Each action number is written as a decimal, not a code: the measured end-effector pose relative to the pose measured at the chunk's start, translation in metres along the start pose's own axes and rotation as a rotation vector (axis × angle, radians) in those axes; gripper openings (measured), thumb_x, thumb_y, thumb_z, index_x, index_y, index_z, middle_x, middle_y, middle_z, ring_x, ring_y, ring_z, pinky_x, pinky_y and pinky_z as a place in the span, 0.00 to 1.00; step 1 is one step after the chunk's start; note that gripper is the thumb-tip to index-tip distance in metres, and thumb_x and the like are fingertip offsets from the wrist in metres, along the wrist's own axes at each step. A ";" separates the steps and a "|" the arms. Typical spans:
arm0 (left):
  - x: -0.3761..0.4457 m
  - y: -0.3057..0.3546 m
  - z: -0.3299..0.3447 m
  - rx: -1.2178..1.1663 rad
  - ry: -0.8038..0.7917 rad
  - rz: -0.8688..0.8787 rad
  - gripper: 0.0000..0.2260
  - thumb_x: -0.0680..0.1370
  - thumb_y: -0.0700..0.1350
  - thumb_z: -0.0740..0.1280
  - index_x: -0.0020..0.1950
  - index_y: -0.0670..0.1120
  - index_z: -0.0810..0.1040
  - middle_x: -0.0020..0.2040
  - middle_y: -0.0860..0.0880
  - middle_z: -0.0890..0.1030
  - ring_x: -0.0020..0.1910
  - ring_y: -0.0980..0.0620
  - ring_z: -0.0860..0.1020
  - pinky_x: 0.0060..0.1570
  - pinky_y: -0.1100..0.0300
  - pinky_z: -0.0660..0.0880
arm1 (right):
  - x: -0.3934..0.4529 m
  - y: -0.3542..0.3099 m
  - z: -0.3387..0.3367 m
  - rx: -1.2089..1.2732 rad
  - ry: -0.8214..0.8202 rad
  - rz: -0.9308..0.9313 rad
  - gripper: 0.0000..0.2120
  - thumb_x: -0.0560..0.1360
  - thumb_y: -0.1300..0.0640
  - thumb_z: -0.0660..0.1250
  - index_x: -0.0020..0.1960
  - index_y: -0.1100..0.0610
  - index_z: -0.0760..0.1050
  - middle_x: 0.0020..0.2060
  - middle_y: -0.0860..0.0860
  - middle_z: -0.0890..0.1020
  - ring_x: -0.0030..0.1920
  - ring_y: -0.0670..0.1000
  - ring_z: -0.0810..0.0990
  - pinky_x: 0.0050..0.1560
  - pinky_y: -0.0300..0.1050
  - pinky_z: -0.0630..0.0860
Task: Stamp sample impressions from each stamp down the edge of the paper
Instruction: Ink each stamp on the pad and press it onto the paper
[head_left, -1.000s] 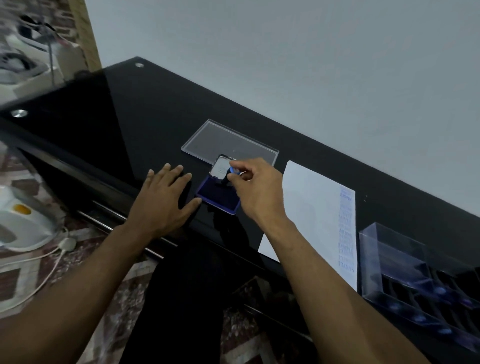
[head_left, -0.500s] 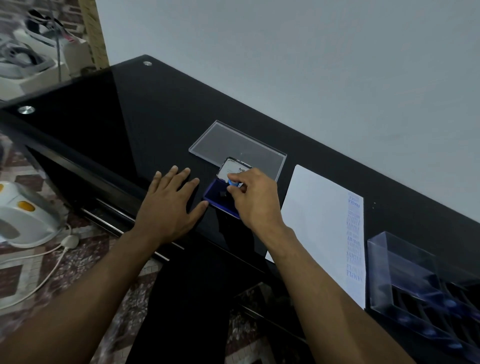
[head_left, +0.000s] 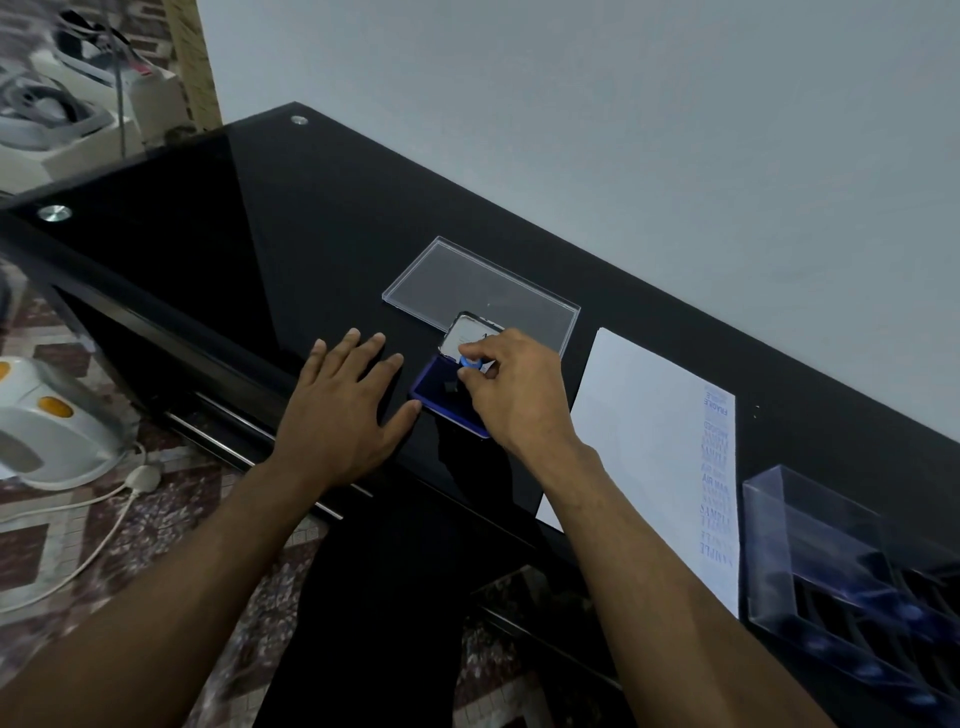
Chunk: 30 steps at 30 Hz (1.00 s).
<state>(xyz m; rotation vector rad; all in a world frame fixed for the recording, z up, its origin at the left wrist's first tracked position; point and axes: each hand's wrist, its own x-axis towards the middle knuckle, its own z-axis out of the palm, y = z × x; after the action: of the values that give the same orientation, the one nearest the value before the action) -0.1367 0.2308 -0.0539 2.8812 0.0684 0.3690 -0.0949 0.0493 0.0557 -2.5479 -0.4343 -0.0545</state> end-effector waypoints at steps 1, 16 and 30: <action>0.000 0.000 0.000 0.004 -0.001 -0.001 0.34 0.79 0.69 0.49 0.76 0.51 0.69 0.79 0.46 0.64 0.80 0.46 0.56 0.79 0.42 0.50 | 0.000 0.000 0.001 0.001 0.003 0.002 0.13 0.76 0.57 0.71 0.61 0.54 0.82 0.57 0.50 0.82 0.53 0.48 0.81 0.60 0.45 0.78; -0.001 0.000 0.000 -0.001 0.005 0.000 0.33 0.79 0.69 0.49 0.76 0.51 0.69 0.79 0.47 0.64 0.80 0.46 0.56 0.79 0.42 0.50 | 0.003 -0.002 -0.006 0.015 -0.070 0.067 0.13 0.76 0.57 0.72 0.60 0.53 0.82 0.59 0.50 0.81 0.55 0.49 0.81 0.62 0.48 0.77; -0.001 -0.001 0.003 -0.001 0.015 0.003 0.32 0.79 0.69 0.50 0.76 0.51 0.69 0.79 0.47 0.65 0.80 0.46 0.57 0.79 0.42 0.50 | 0.003 -0.003 -0.009 0.000 -0.083 0.055 0.13 0.76 0.59 0.72 0.60 0.53 0.82 0.57 0.50 0.83 0.54 0.47 0.81 0.61 0.44 0.77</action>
<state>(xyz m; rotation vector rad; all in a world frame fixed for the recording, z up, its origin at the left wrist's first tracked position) -0.1366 0.2312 -0.0570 2.8778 0.0665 0.3907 -0.0920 0.0477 0.0653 -2.5671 -0.3954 0.0719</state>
